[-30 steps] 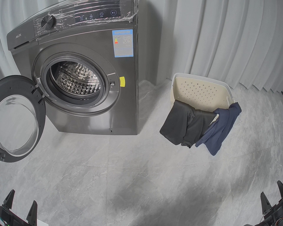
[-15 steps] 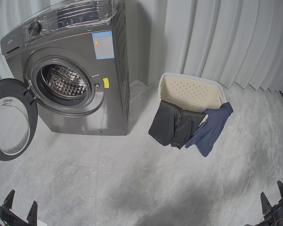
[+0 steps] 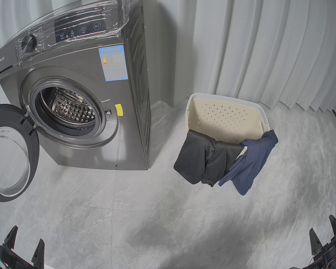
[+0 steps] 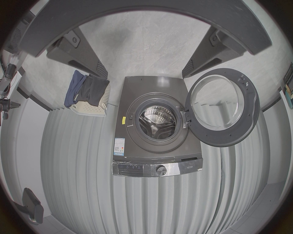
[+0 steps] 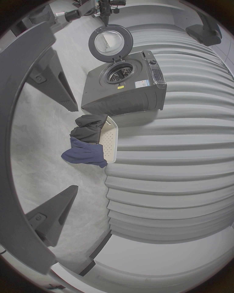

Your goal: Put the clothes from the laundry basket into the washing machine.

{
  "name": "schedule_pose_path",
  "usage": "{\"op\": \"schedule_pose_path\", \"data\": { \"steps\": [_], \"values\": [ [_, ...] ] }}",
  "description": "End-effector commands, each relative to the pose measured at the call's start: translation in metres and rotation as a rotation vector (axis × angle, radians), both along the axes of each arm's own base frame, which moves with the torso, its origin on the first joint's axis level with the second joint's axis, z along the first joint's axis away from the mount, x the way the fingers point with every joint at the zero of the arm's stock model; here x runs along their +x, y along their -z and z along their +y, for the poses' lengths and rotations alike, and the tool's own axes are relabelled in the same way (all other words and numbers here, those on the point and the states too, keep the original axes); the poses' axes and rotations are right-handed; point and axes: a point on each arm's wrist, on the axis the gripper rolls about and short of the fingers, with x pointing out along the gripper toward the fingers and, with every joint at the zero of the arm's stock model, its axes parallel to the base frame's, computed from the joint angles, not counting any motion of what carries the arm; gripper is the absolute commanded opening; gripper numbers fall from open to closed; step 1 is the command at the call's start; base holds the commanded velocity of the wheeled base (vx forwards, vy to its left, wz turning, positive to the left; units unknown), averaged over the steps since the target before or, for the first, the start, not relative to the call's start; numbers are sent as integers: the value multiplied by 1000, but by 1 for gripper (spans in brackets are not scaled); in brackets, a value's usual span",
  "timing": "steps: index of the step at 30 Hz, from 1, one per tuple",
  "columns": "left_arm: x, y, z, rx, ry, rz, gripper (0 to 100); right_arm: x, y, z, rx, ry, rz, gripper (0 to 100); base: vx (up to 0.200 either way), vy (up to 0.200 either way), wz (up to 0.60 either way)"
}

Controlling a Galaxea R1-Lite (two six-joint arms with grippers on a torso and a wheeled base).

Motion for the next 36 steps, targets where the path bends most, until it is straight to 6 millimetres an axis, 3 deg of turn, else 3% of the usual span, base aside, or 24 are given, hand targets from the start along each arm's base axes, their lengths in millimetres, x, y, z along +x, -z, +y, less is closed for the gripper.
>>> {"op": "schedule_pose_path", "data": {
  "steps": [1,23,36],
  "values": [
    [0,5,0,0,-1,2,100,1,5,0,-1,0,11,100,0,0,0],
    [0,5,0,-2,-1,4,100,1,5,0,-1,0,11,100,0,-191,0],
    [0,5,0,-3,-1,4,100,1,5,0,-1,0,11,100,0,0,0]
  ]
}}
